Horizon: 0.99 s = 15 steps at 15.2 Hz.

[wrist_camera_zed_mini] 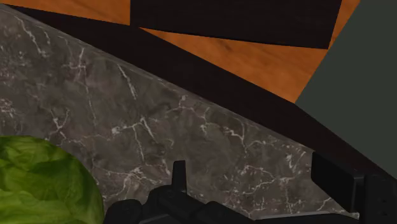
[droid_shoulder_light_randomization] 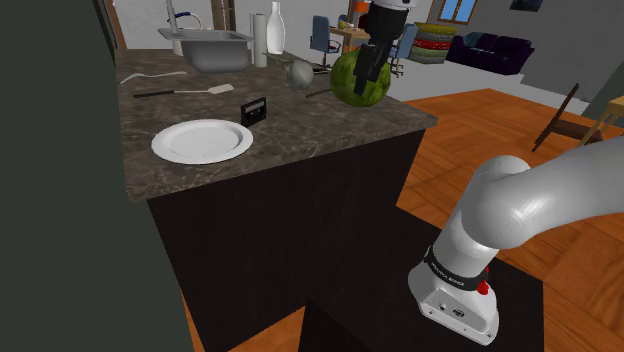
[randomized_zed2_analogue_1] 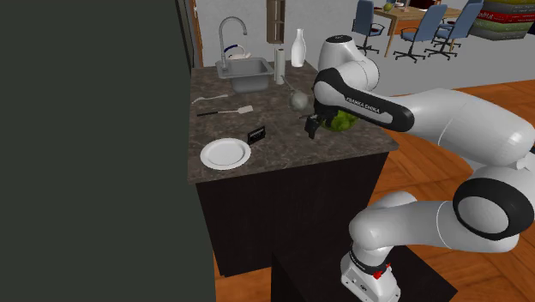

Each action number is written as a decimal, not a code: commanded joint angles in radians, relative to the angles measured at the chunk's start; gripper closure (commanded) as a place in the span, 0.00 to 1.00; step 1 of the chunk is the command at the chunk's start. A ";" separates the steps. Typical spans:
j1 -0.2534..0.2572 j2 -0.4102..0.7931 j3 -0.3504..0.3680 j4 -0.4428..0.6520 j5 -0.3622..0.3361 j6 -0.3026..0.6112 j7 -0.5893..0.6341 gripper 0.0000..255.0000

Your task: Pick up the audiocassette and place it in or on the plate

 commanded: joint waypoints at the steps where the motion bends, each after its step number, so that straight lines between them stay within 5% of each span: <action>1: 0.000 0.000 0.000 0.000 0.000 0.000 0.000 0.00; 15: 0.225 0.553 -0.124 0.401 0.034 0.097 -0.746 0.00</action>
